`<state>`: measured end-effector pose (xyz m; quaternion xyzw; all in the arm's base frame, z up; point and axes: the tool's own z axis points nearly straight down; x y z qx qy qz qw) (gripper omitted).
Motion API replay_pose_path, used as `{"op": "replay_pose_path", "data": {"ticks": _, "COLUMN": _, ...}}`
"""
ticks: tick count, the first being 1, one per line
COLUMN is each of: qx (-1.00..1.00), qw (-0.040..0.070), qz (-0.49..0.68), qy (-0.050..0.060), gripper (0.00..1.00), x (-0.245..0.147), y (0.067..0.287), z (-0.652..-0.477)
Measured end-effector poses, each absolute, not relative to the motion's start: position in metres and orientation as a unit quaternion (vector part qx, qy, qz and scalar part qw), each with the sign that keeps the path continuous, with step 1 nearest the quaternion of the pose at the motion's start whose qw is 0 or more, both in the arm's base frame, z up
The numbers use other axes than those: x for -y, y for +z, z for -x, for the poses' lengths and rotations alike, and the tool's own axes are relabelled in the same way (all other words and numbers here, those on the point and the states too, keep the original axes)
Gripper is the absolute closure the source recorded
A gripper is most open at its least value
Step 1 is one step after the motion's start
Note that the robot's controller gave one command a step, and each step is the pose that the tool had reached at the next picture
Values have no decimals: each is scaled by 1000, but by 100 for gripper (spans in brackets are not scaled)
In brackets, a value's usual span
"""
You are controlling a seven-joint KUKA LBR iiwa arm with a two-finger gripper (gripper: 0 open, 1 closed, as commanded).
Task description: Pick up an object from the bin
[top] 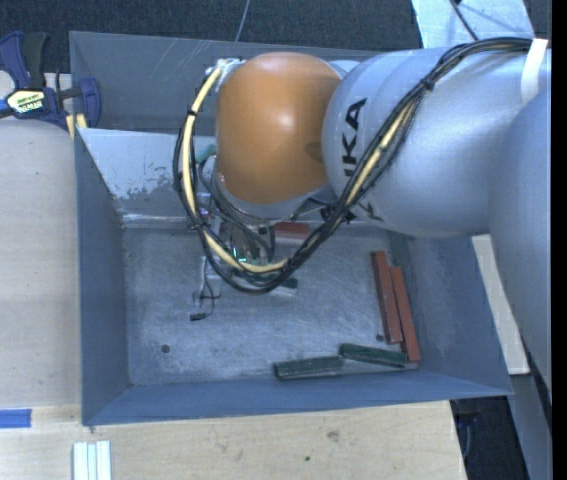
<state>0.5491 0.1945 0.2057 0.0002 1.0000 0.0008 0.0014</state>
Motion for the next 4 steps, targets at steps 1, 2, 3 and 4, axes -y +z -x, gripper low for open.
{"op": "replay_pose_path", "data": {"ticks": 1, "qx": -1000, "qw": 1, "qz": 0, "qy": 1, "gripper": 0, "x": -194, "y": 206, "z": -549}}
{"op": "replay_pose_path", "data": {"ticks": 2, "qx": -1000, "qw": 4, "qz": 5, "qy": 1, "gripper": 0, "x": -158, "y": 143, "z": -575}}
{"op": "replay_pose_path", "data": {"ticks": 3, "qx": -999, "qw": 8, "qz": -42, "qy": 3, "gripper": 0, "x": -165, "y": 141, "z": -626}}
{"op": "replay_pose_path", "data": {"ticks": 4, "qx": -997, "qw": 0, "qz": -73, "qy": -2, "gripper": 0, "x": -87, "y": 118, "z": -601}}
